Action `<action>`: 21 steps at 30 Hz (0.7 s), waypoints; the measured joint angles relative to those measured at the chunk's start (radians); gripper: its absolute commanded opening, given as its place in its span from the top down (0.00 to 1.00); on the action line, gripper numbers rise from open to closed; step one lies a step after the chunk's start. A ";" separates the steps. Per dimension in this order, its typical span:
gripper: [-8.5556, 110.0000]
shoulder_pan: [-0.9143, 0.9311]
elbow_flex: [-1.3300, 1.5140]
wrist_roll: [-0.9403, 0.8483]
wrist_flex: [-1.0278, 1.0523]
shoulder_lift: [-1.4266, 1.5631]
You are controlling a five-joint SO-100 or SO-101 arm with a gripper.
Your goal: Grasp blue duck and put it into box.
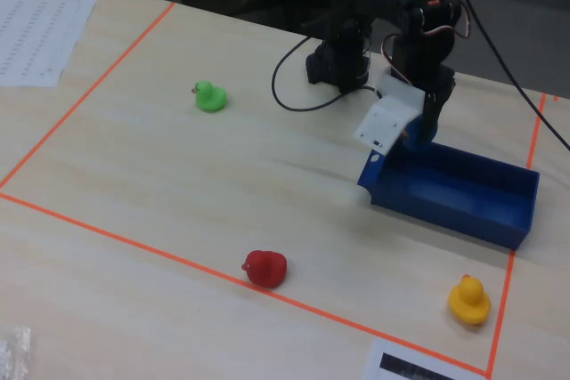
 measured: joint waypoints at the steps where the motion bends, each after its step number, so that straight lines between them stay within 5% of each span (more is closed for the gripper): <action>1: 0.88 -0.012 -0.015 0.000 0.005 -0.025; 5: 0.68 -0.051 -0.025 -0.018 0.012 -0.055; 12: 0.56 -0.044 -0.021 -0.080 0.014 -0.054; 14: 0.64 -0.048 -0.021 -0.083 0.014 -0.054; 17: 0.93 -0.048 -0.020 -0.084 0.014 -0.054; 21: 0.93 -0.008 0.026 -0.097 0.014 -0.003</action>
